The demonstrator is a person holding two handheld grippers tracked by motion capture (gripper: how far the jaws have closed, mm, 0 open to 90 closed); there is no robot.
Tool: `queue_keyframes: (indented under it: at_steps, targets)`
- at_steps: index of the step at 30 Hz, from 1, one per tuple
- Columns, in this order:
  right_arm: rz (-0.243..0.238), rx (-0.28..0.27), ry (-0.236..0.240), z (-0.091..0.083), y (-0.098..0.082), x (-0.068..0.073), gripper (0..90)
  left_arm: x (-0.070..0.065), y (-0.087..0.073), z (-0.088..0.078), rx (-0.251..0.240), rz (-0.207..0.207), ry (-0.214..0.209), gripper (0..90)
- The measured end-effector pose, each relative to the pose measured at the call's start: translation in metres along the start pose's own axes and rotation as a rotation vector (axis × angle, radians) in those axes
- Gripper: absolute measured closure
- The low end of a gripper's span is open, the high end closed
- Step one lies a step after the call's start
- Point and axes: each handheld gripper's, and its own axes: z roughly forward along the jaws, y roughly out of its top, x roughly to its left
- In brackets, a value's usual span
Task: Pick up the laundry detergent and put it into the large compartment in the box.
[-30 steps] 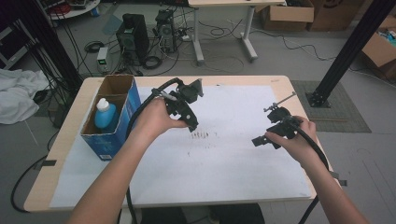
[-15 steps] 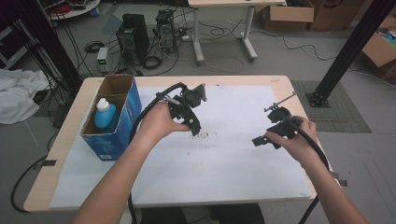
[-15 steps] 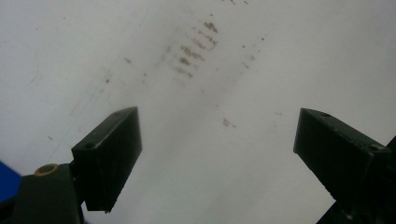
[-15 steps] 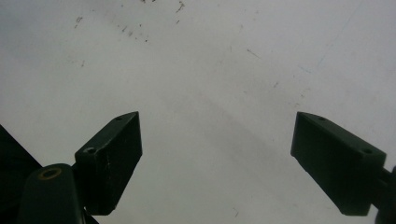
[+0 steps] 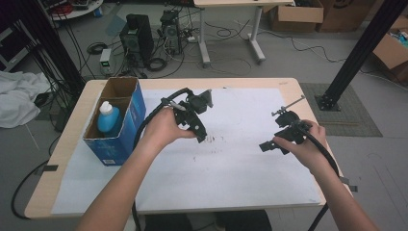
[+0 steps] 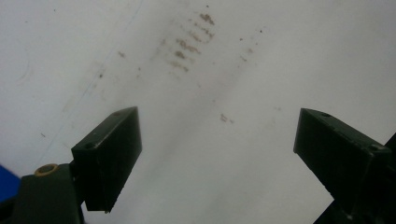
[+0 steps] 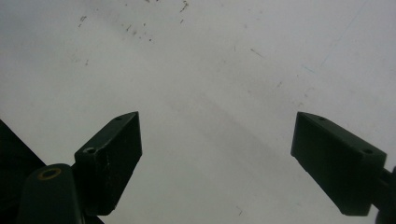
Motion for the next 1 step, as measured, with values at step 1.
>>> queue_keyframes:
  at_steps: [1]
  targets:
    - [0.001,0.002,0.001,-0.0001,-0.0001,0.0002,16.2,-0.0004,-0.0002,-0.0002,-0.001,0.0,0.003,16.0]
